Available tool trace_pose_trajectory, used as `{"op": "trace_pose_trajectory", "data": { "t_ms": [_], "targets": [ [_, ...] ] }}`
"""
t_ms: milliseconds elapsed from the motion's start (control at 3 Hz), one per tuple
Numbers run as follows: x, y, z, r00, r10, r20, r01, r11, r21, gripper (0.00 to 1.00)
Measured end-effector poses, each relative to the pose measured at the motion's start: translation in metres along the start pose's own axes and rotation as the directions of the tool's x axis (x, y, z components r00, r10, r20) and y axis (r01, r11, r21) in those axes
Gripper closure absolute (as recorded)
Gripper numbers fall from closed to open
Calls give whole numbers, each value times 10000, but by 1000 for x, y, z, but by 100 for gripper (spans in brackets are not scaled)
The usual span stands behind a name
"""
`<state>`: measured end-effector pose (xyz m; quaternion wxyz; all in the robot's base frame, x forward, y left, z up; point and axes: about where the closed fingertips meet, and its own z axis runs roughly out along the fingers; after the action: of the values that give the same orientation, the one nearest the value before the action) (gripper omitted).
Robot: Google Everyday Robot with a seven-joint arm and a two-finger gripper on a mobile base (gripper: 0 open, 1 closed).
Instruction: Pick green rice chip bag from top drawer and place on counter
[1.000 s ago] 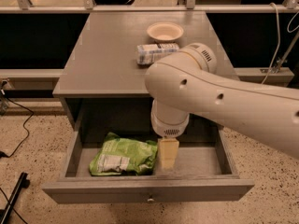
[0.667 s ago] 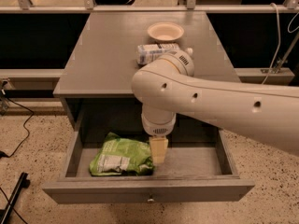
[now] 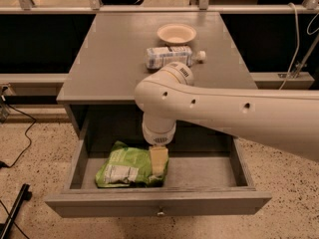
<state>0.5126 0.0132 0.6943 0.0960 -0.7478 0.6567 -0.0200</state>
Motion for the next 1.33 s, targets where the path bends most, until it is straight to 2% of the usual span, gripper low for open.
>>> {"op": "trace_pose_trajectory", "data": {
  "t_ms": [667,1333],
  "targets": [
    [-29,0,39,9962,-88,869,95,9999,-72,12],
    [-40,14,69,9926,-97,1212,176,9978,-640,13]
  ]
}}
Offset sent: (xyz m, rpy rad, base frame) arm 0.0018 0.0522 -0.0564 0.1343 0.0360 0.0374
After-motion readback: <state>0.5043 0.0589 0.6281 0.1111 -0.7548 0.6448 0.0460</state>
